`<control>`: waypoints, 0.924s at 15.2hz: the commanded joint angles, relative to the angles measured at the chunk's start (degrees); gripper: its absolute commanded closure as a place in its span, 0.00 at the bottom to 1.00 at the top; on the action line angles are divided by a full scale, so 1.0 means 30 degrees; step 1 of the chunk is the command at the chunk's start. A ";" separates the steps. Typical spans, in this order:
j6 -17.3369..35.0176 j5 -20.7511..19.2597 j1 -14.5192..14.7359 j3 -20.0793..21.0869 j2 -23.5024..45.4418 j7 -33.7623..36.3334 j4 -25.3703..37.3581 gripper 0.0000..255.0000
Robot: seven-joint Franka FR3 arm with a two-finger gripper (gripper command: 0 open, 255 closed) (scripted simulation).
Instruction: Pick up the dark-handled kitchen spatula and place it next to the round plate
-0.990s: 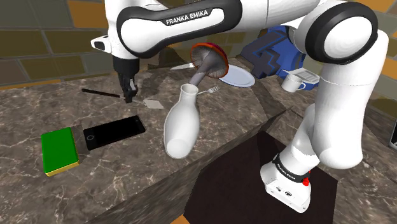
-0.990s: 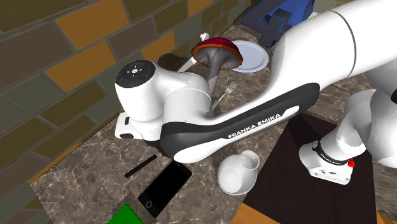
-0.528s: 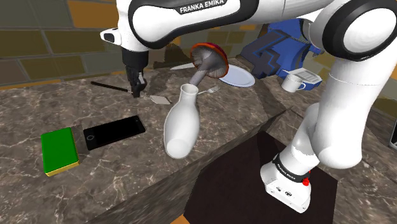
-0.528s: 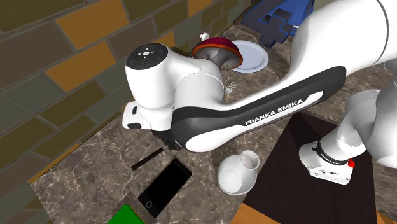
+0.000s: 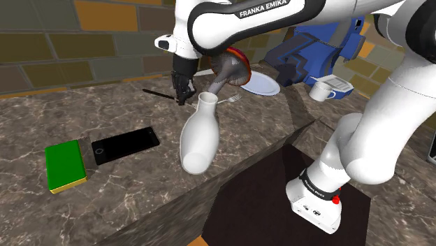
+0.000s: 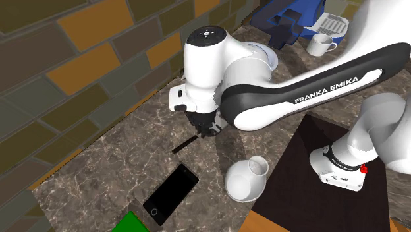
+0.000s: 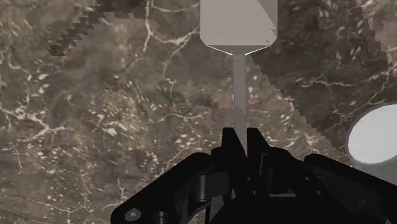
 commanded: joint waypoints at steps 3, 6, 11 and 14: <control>0.0315 0.0344 -0.0650 -0.0594 -0.2280 -0.1452 -0.2656 1.00; 0.0460 0.0460 -0.1101 -0.1159 -0.3903 -0.2546 -0.4486 1.00; 0.0432 0.0329 -0.1898 -0.2278 -0.6461 -0.4384 -0.7130 1.00; 0.0273 0.0042 -0.2445 -0.3047 -0.7902 -0.5498 -0.8476 1.00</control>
